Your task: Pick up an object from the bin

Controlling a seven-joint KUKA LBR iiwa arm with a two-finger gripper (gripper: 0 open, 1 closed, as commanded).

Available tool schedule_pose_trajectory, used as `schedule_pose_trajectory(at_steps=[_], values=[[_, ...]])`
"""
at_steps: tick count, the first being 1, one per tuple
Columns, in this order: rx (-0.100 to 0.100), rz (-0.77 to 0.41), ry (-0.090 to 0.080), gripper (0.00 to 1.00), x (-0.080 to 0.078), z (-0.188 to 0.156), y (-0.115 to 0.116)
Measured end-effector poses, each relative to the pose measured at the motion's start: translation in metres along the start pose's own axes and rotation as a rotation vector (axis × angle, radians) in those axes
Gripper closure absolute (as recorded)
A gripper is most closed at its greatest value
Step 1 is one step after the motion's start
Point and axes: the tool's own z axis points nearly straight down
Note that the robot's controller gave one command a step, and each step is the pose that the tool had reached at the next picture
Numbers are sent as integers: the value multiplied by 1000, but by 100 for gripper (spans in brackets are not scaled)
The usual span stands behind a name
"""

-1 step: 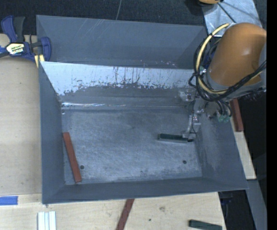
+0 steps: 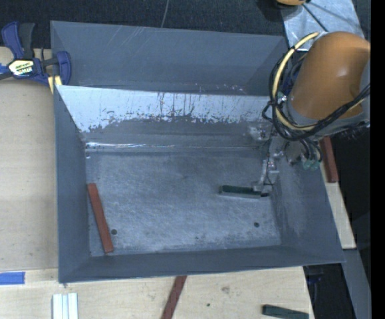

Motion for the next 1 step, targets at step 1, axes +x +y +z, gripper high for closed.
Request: schedule_pose_trajectory(at_steps=[1], values=[[0,-85,-4,0,-2,39,-3]])
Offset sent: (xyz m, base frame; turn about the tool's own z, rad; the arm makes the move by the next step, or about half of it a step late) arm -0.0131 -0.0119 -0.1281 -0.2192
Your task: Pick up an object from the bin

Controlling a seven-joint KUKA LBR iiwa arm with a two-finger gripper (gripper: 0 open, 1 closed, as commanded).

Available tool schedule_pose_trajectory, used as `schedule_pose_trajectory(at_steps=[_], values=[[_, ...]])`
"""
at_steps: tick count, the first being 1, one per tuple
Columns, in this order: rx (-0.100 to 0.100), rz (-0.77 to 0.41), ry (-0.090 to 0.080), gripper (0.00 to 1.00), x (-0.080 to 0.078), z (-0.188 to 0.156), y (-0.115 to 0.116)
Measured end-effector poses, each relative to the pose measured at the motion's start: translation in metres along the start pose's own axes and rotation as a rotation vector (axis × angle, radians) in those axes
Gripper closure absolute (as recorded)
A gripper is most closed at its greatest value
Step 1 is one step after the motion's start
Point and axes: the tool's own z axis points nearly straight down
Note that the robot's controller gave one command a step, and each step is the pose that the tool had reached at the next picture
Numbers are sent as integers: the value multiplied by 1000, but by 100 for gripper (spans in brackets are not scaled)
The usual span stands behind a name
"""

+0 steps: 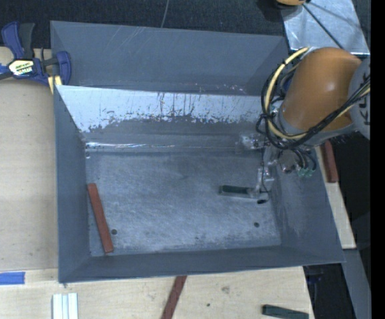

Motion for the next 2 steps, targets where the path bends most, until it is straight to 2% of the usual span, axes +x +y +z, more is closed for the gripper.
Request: schedule_pose_trajectory(at_steps=[1,2], values=[[-1,-133,5,100,16,89,-7],[-1,-134,5,100,16,89,-7]])
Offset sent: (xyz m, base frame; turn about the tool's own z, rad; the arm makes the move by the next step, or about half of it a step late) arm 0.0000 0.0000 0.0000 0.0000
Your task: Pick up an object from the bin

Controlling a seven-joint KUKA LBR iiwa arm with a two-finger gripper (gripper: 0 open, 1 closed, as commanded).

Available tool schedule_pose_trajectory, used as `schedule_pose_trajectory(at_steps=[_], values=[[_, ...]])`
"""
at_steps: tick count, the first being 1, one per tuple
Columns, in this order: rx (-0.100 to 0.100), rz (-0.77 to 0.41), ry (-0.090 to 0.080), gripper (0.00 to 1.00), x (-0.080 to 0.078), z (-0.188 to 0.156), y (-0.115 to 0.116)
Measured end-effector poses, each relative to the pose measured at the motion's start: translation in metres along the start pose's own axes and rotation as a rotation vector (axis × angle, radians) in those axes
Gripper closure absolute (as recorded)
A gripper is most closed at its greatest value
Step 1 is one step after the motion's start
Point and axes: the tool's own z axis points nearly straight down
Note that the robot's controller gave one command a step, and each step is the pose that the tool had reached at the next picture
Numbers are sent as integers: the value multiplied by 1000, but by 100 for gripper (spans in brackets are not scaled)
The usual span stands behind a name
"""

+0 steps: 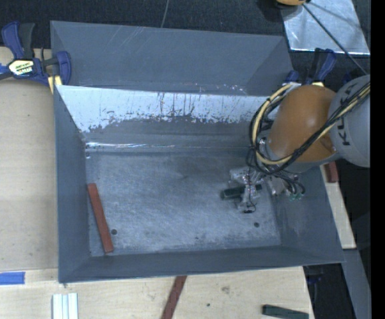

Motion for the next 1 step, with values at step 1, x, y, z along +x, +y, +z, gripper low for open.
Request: schedule_pose_trajectory(at_steps=[1], values=[[2,3,-4,100,-6,-205,-11]])
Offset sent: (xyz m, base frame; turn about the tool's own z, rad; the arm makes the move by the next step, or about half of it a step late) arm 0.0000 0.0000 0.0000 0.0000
